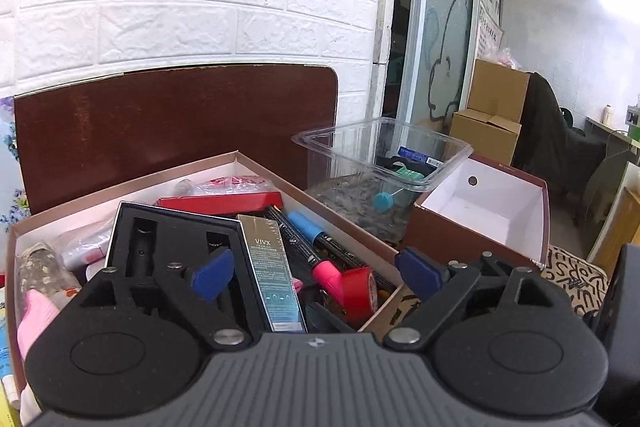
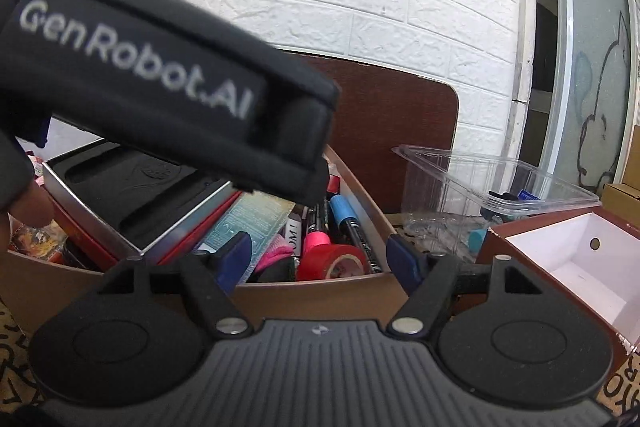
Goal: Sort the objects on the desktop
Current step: 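Carry the red tape roll into the cardboard box and release it, then move the left gripper back to the yellow medicine box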
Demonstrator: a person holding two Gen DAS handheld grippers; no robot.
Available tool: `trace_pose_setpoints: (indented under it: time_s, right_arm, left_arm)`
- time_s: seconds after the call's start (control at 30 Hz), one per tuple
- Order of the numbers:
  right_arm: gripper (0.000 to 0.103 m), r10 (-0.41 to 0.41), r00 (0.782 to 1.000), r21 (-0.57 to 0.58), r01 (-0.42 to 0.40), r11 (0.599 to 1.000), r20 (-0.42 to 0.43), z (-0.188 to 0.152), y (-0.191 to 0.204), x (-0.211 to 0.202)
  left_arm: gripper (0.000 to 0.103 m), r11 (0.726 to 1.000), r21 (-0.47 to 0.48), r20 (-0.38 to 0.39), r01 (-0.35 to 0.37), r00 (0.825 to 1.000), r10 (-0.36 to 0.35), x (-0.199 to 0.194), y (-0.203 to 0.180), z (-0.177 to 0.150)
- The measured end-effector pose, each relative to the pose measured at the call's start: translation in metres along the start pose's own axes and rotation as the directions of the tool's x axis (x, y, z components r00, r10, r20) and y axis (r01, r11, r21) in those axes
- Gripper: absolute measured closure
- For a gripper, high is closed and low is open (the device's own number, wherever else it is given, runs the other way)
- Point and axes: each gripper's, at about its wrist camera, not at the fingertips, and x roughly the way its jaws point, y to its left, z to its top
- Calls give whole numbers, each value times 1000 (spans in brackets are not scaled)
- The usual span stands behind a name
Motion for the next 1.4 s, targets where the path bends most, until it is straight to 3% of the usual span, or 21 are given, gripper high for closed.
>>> trace_pose_setpoints:
  time_s: [0.17, 0.27, 0.47, 0.7, 1.03, 1.4]
  right_arm:
    - [28, -16, 1000, -5, 16, 1000, 6, 0, -1, -6]
    - [13, -34, 999, 24, 34, 999, 1, -1, -4, -10]
    - [13, -23, 1000, 30, 23, 999, -19, 2, 0, -26]
    - [13, 16, 998, 21, -15, 1000, -58, 3, 22, -51]
    - [13, 75, 995, -48, -78, 996, -59, 7, 51, -75]
    - [13, 157, 986, -128, -164, 978, -61, 13, 95, -113]
  left_arm:
    - [9, 1000, 2, -3, -17, 1000, 17, -4, -1, -2]
    - [6, 999, 2, -13, -39, 999, 39, -9, -2, -4]
    - [6, 986, -8, -124, -167, 979, 164, -30, -9, -13]
    - [5, 973, -74, -129, -219, 970, 208, -65, -7, -27]
    - [5, 960, -86, -109, -268, 960, 258, -102, -5, -36]
    - [5, 929, -134, -116, -344, 937, 330, -152, 6, -63]
